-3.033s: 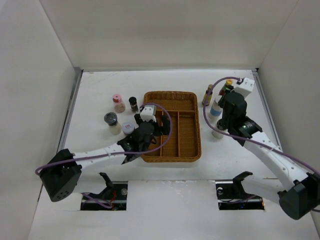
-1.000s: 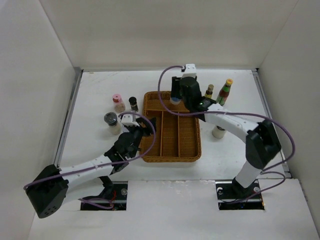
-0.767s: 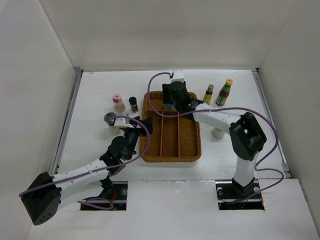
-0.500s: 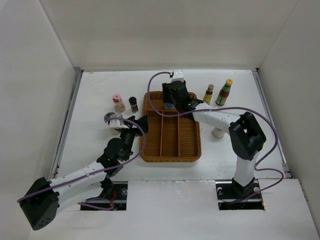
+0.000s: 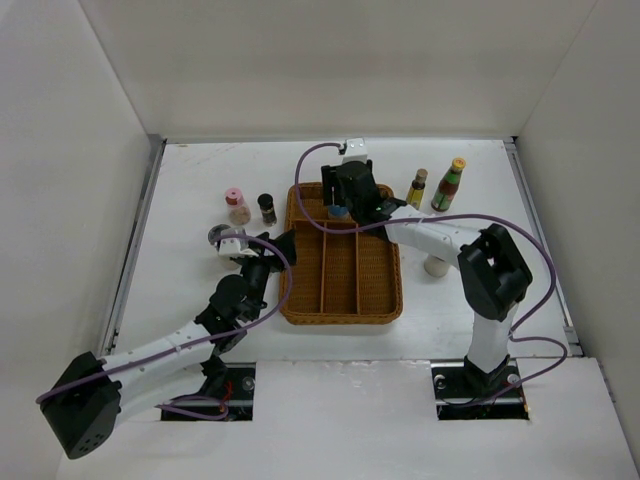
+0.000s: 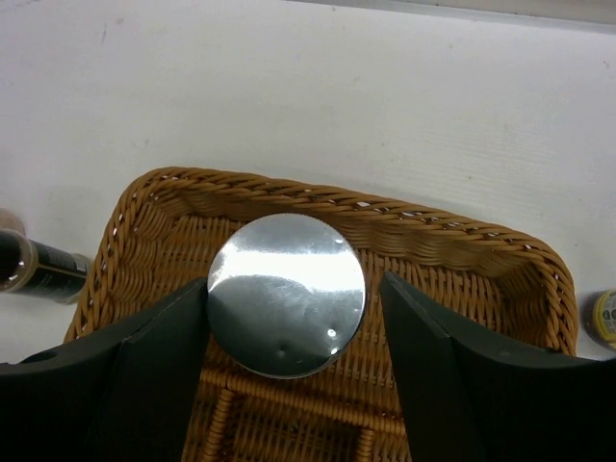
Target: Organize the condiment bottles
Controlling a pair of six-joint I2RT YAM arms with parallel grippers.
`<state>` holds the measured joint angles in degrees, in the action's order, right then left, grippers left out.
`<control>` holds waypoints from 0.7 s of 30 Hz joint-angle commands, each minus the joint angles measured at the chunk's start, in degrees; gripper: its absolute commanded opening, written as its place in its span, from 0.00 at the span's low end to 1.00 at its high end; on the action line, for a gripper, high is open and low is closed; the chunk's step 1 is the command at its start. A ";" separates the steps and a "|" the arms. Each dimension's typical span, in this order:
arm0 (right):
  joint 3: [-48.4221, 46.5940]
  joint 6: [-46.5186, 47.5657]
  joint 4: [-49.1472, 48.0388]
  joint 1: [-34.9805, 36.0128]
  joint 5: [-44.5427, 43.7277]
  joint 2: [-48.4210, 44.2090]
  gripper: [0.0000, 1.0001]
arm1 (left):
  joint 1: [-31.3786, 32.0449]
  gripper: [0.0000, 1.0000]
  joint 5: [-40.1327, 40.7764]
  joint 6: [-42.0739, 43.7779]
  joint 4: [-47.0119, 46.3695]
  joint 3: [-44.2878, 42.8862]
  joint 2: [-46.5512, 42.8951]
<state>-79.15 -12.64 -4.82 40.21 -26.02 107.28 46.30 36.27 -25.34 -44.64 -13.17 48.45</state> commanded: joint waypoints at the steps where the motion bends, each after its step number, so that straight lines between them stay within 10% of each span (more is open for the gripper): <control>1: -2.76 -0.19 -3.97 0.18 0.53 -1.99 0.77 | -0.12 0.66 0.47 -0.67 -3.26 0.34 0.15; 12: 2.41 0.16 -3.61 -1.84 1.06 -13.92 0.83 | -0.12 0.66 0.47 -0.94 -3.70 0.07 1.65; 21: 13.76 -2.30 -5.73 -15.63 -1.39 -21.51 0.63 | 0.49 0.66 -0.15 -1.46 -3.96 -0.80 4.29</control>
<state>-67.40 -13.82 -9.23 27.88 -25.69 84.64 46.30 36.45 -26.00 -44.91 -13.13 52.42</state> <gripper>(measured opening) 0.631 0.659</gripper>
